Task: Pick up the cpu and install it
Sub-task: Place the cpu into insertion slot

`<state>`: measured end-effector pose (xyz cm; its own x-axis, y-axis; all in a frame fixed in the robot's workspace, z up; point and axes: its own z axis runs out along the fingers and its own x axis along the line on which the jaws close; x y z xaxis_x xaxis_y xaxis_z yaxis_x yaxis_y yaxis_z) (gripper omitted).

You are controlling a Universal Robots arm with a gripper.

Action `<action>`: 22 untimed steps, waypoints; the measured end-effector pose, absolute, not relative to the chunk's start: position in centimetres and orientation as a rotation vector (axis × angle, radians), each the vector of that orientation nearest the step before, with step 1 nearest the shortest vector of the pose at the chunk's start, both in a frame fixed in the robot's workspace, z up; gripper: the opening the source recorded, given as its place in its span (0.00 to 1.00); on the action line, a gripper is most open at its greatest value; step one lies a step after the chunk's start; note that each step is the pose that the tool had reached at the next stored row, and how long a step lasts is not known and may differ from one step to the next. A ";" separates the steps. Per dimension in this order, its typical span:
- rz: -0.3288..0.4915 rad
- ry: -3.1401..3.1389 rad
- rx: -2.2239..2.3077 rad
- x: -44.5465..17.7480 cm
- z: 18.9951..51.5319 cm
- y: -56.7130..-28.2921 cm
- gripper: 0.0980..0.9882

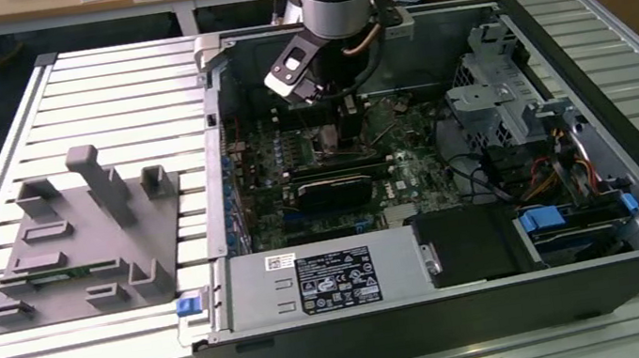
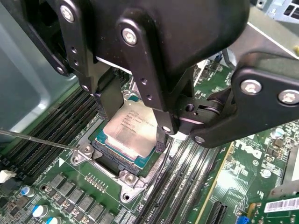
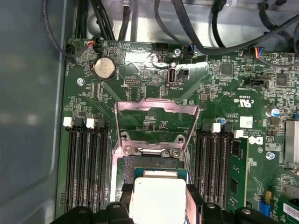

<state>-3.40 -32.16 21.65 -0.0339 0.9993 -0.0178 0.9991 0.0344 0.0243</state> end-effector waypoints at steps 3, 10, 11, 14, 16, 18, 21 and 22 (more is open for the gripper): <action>0.008 2.237 2.163 -3.4 21.4 -32.1 0.48; 0.008 2.235 2.166 -3.4 20.8 -31.8 0.48; 0.008 2.234 2.166 -3.4 20.7 -31.8 0.48; 0.008 2.231 2.169 -3.4 20.5 -31.8 0.48; 0.008 2.230 2.171 -3.4 20.3 -31.7 0.48; 0.008 2.229 2.172 -3.4 20.3 -31.7 0.48; 0.008 2.228 2.172 -3.4 20.1 -31.7 0.48; 0.008 2.228 2.172 -3.4 20.1 -31.6 0.48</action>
